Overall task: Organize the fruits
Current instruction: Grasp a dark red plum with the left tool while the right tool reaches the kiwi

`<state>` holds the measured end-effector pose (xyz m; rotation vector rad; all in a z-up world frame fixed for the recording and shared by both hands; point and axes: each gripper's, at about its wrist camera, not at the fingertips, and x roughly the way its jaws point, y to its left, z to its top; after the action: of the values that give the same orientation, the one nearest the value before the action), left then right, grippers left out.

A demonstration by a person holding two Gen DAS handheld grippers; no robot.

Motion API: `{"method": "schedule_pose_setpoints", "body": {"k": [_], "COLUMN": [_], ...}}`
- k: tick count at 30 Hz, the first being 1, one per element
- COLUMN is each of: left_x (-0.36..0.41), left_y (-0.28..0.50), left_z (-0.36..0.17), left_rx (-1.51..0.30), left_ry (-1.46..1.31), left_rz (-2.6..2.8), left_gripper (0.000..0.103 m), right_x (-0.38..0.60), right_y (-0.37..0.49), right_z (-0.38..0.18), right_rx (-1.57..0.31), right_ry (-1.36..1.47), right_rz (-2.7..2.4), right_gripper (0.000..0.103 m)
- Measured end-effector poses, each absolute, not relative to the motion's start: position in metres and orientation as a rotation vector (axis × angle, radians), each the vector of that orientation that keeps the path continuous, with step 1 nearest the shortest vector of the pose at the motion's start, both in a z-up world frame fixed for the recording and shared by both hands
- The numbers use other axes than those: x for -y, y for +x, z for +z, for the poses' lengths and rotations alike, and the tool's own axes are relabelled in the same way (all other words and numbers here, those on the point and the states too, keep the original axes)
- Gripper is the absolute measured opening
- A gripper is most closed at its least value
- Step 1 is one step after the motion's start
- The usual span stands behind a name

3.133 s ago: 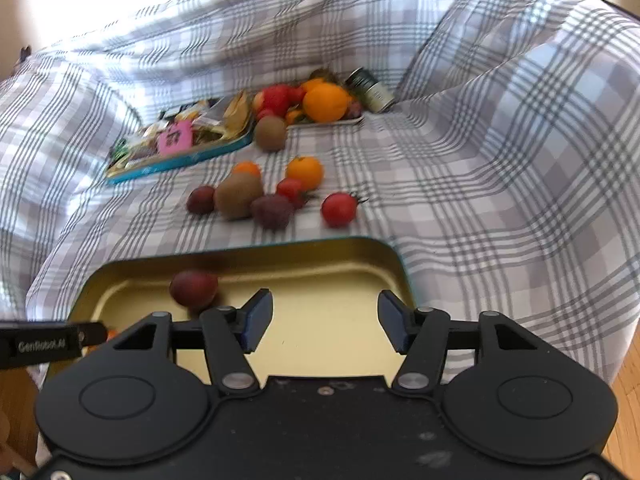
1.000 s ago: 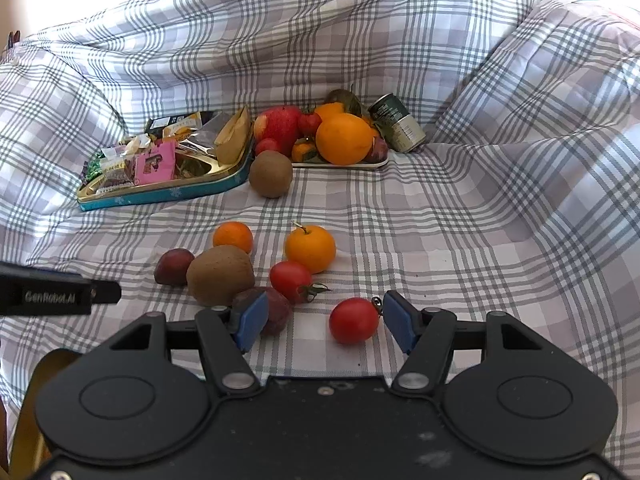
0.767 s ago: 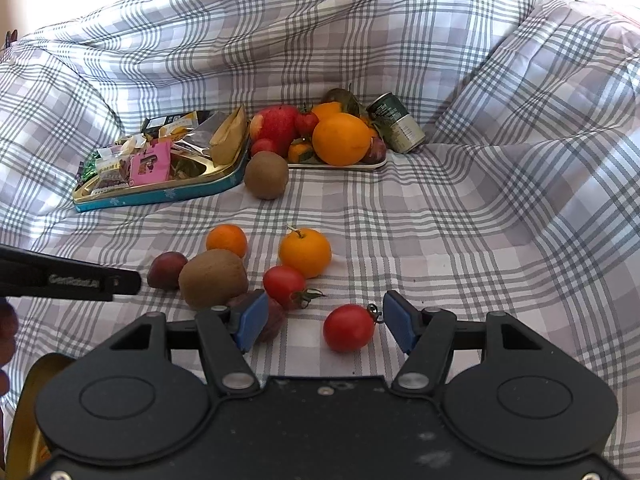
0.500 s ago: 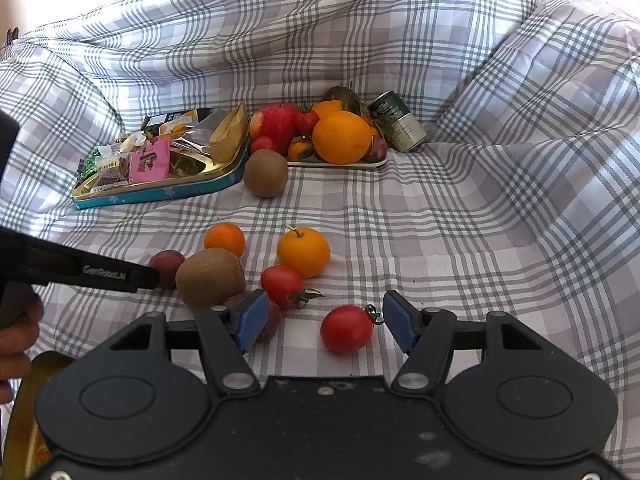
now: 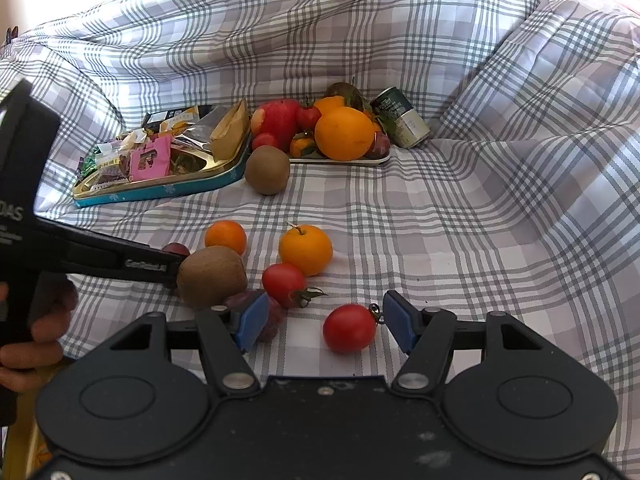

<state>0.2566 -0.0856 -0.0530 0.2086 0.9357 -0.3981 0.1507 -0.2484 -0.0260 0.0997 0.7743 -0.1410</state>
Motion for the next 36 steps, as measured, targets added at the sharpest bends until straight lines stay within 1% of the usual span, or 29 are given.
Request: {"method": "schedule_pose_setpoints", "body": {"k": [3,4,8,22,36], "left_x": [0.085,0.084,0.075,0.02,0.006], "left_y": [0.263,0.265,0.268,0.259,0.246], "left_z": [-0.055,-0.057,-0.056,-0.044,-0.033], "left_rx": [-0.953,-0.966,-0.992,-0.981,-0.953], "left_ry": [0.189,0.182,0.125,0.053,0.053], "left_rz": [-0.392,-0.397,-0.385,-0.231,-0.201], "left_gripper": [0.05,0.046,0.046,0.046,0.046], "right_x": [0.248,0.248,0.245,0.203,0.173], "right_y": [0.151,0.151,0.151,0.172,0.217], "right_z": [-0.026,-0.025,-0.025,-0.023,-0.052], "right_rx": [-0.774,-0.773,-0.772,-0.751,-0.804], "right_ry": [0.098,0.097,0.095,0.011,-0.041], "right_rz": [-0.14,-0.14,-0.133,-0.002,0.056], "right_gripper": [0.067,0.067,0.067,0.067,0.067]}}
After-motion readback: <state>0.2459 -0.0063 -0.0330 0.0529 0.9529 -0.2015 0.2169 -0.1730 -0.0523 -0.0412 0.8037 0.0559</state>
